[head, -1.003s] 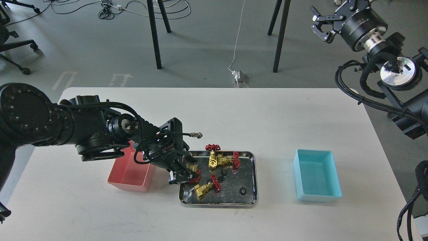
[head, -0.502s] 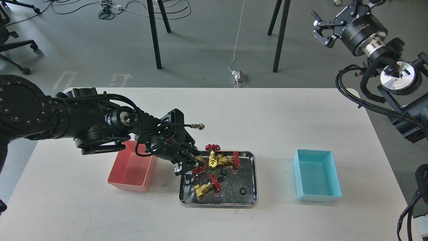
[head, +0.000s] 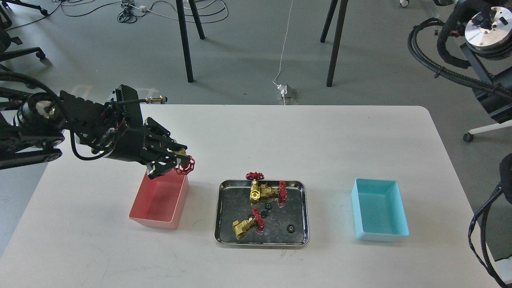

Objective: Place valve in pink box and gear in blue box

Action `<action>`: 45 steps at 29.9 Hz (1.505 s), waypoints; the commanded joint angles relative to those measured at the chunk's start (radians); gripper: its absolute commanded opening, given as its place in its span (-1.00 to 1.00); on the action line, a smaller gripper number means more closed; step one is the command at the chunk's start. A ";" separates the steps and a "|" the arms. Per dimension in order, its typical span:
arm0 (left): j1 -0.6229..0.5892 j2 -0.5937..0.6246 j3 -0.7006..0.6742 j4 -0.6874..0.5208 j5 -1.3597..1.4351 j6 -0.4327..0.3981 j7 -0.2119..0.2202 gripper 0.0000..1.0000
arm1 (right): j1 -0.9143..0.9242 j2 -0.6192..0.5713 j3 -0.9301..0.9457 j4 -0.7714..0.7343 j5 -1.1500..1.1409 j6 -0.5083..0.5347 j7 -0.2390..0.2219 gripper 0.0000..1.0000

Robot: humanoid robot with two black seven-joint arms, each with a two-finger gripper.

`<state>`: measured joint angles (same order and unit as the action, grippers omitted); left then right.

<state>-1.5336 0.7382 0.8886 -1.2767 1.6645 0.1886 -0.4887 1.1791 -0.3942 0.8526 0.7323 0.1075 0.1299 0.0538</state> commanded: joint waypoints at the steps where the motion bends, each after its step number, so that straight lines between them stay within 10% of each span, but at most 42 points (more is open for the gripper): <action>1: 0.072 0.043 -0.010 0.013 0.011 0.005 0.000 -0.86 | -0.009 0.000 0.000 0.002 0.000 -0.001 0.000 1.00; 20: 0.259 -0.092 -0.031 0.230 0.004 0.006 0.000 -0.78 | -0.096 -0.003 0.000 0.016 0.001 0.023 0.001 1.00; 32: 0.267 -0.030 -0.147 0.180 -0.011 -0.004 0.000 0.59 | -0.092 -0.003 -0.072 0.036 -0.018 0.109 -0.002 1.00; 45: 0.305 0.118 -0.264 0.040 0.003 -0.092 0.000 0.49 | 0.004 -0.023 -0.297 0.079 -0.166 0.172 0.003 1.00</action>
<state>-1.2507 0.8559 0.6241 -1.2422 1.6578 0.1046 -0.4884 1.1816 -0.4155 0.5547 0.8118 -0.0527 0.3017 0.0543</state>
